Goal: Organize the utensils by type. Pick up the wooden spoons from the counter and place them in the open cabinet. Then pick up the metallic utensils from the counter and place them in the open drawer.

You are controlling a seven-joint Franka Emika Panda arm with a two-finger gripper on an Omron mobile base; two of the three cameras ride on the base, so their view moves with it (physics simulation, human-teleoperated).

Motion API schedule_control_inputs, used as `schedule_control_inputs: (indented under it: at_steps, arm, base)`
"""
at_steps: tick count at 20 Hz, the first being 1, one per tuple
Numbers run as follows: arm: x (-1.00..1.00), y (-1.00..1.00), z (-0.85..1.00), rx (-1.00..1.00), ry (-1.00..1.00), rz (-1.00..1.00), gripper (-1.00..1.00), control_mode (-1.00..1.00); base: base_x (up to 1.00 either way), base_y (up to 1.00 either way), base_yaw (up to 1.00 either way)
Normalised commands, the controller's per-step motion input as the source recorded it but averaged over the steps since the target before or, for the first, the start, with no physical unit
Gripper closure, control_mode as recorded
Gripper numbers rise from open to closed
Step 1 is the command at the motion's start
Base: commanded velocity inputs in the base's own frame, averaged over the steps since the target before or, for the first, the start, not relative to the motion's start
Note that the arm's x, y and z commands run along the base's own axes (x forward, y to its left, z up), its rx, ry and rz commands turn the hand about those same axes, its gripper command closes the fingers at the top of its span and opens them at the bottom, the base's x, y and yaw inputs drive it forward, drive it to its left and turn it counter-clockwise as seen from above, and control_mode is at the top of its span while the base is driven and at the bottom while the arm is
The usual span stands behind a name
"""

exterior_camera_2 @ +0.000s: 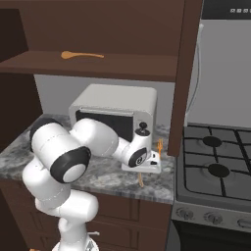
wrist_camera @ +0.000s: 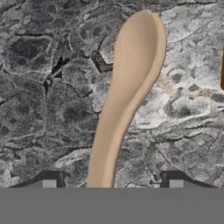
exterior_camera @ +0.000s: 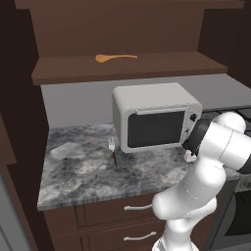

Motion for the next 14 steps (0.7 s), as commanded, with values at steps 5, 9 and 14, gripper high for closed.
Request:
schedule_control_inputs:
  at_steps: [5, 9, 14]
  arm:
    - [-0.33, -0.05, -0.01, 0.0, -0.06, 0.02, 1.0, -1.0]
    - [-0.32, -0.13, 0.38, 0.01, -0.03, 0.1, 1.0, -1.0]
    - [-0.34, -0.05, 0.65, 0.0, -0.06, 0.15, 1.0, -1.0]
  base:
    - [0.0, 0.0, 0.0]
    - [0.0, 0.0, 0.0]
    - [0.0, 0.0, 0.0]
